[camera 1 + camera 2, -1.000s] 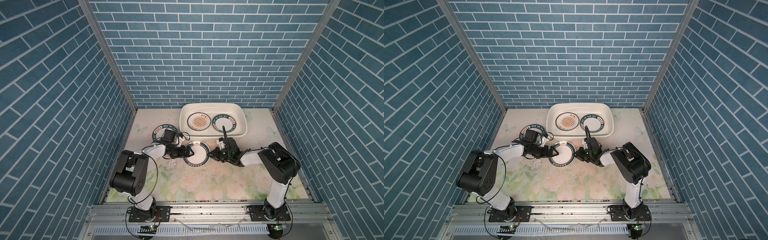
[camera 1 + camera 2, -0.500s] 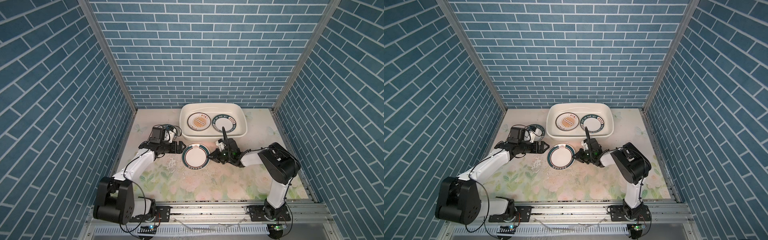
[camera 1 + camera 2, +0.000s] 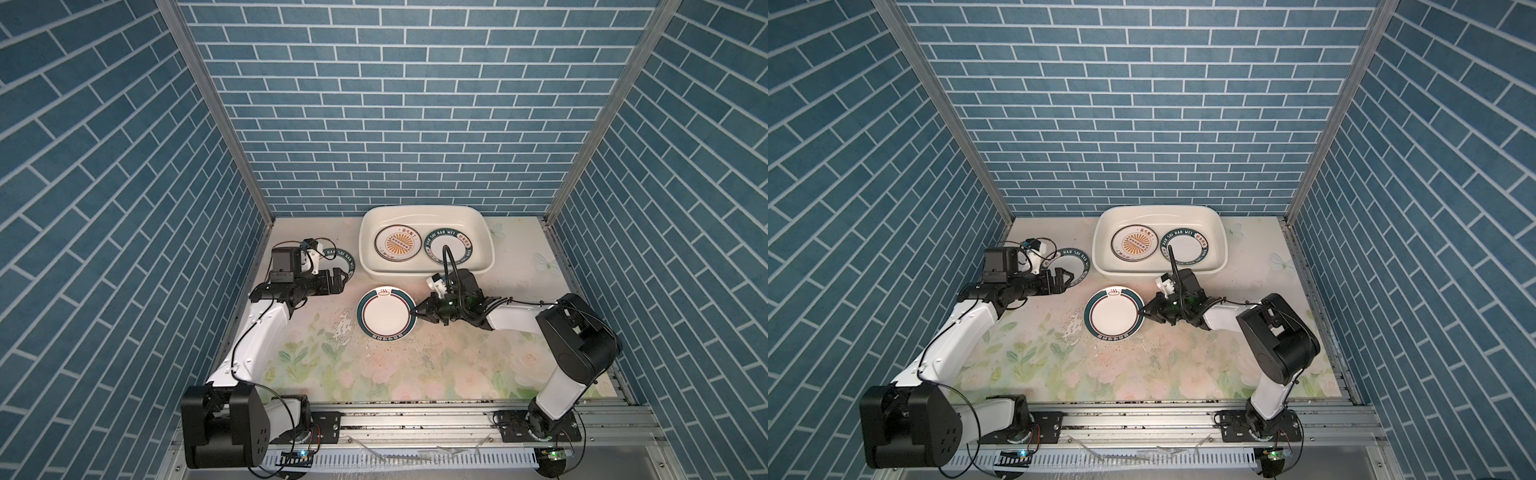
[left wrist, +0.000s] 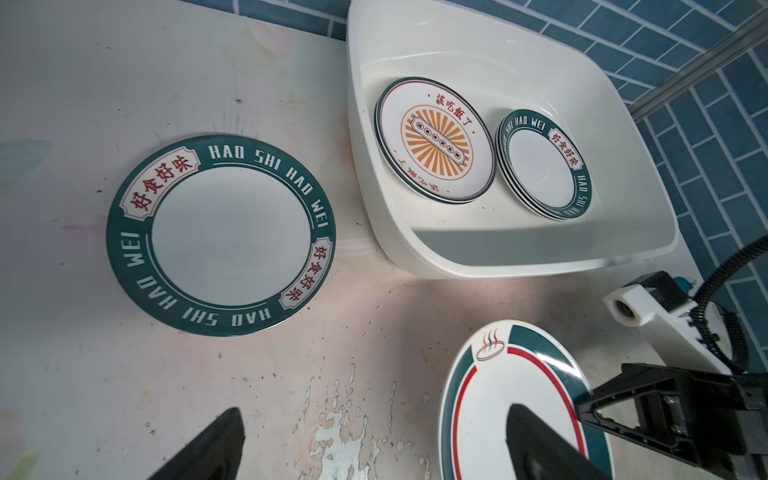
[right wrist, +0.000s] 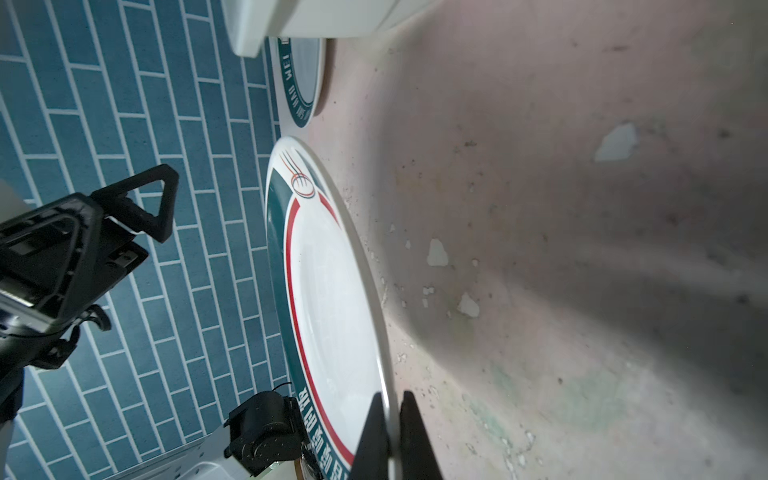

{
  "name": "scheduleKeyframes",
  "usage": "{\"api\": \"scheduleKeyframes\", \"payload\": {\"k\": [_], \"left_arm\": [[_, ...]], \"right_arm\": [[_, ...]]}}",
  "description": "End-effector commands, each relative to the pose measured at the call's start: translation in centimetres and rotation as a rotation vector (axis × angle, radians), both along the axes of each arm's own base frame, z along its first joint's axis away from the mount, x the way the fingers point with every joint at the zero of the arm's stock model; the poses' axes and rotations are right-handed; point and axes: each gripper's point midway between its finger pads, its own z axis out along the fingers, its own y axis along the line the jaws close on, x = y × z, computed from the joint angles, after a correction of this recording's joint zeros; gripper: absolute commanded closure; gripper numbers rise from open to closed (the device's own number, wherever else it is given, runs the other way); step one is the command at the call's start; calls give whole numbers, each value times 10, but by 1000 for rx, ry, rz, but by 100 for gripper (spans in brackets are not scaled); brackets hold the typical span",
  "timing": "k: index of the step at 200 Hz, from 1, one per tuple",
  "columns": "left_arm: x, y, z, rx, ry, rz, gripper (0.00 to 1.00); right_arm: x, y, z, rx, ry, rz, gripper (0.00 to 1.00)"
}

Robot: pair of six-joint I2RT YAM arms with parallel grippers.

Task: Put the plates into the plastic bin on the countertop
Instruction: 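Tilt the red-ringed plate up with the right gripper while the left draws back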

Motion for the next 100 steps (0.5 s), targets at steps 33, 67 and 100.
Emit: {"api": "scheduleKeyframes", "payload": {"k": [33,67,100], "left_arm": [[-3,16,21,-11,-49,36,0],[-9,6,33,-59,-81,-13,0],[-12,7,40,-56,-106,-16,0]], "right_arm": [[4,15,82,51,-115,106,100],[26,32,118,59,-158,142,100],[65,50,144,89,-188,166,100]]}}
